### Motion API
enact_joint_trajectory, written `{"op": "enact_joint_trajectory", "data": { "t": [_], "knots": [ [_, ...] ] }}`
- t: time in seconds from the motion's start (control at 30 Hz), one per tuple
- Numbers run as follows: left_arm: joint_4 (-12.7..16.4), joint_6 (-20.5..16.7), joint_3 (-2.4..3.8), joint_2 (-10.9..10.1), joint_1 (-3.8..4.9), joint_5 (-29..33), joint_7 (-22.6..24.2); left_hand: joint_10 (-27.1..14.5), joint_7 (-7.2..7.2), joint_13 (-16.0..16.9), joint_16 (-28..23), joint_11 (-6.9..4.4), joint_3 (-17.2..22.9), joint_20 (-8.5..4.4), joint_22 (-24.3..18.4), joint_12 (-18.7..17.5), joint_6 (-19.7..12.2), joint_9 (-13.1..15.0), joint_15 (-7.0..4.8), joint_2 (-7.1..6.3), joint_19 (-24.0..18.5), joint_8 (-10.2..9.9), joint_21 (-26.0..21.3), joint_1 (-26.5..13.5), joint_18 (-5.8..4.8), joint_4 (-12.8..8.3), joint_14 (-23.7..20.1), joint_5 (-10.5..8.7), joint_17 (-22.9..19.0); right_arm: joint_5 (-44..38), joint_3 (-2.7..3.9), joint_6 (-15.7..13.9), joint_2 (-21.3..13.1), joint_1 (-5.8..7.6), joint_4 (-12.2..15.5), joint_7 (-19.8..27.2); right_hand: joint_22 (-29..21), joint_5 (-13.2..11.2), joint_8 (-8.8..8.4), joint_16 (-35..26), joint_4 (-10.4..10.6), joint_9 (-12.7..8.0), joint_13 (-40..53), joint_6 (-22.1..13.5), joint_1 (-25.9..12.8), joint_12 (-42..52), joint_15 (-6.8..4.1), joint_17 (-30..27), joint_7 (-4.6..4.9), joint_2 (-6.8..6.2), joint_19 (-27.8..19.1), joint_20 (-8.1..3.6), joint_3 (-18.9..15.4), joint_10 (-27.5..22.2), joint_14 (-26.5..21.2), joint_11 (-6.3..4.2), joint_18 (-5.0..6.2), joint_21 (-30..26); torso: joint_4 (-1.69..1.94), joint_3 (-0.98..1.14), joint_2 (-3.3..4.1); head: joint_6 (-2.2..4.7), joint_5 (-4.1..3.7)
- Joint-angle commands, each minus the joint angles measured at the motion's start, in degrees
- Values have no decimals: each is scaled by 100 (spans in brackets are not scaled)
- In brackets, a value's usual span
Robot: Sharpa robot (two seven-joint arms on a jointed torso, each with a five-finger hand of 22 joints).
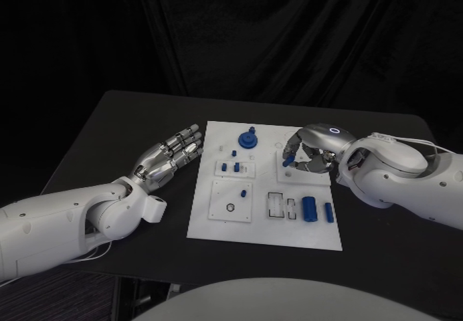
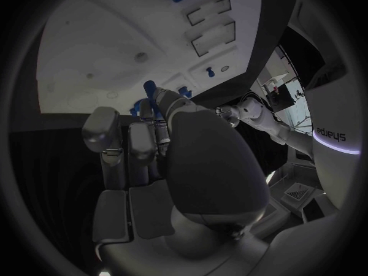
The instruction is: Assemble the parts on the task board
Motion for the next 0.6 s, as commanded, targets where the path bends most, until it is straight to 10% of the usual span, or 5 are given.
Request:
{"op": "enact_joint_trajectory", "data": {
  "t": [0.03, 0.3, 0.6],
  "knots": [
    [16, 48, 5, 2, -7, 16, 427, 0, 41, 9, 19, 45, 31, 42, 5, 37, 5, 7, 44, -30, -15, 11, 38, 25, 13, 12, 0, 31, 7, -13, 4, -144, -20, 97, 157, -30, 699, -46, 48, -1, 24, 399, 19, 39, -93, -44, -21, 47, -20, 17, 16, -28, 25, 146, 31, -92, -101, 61, 0, -6, -4, 0, 11],
    [5, 49, 5, 18, -7, 16, 421, 2, 55, 10, 23, 47, 39, 48, 5, 47, 14, 8, 48, -28, -14, 13, 39, 24, 16, 9, 1, 33, 8, -15, -1, 143, 134, 210, 573, -32, 751, -77, 49, 87, 49, 457, 26, 42, -160, -108, -30, 210, -34, 7, 96, -35, 30, 175, 114, -99, -138, 266, 11, -8, 2, 0, 32],
    [0, 66, 5, 49, -8, 16, 422, 3, 63, 10, 26, 53, 46, 52, 5, 50, 15, 8, 49, -24, -13, 13, 39, 24, 18, 6, 2, 35, 8, -374, -11, 580, 694, 46, 707, 43, 776, -42, 36, 138, 41, 493, 29, 22, -176, -159, -33, 299, -36, 10, 140, -40, 41, 178, 166, -100, -157, 369, 3, 0, 13, 0, 69]
  ]
}}
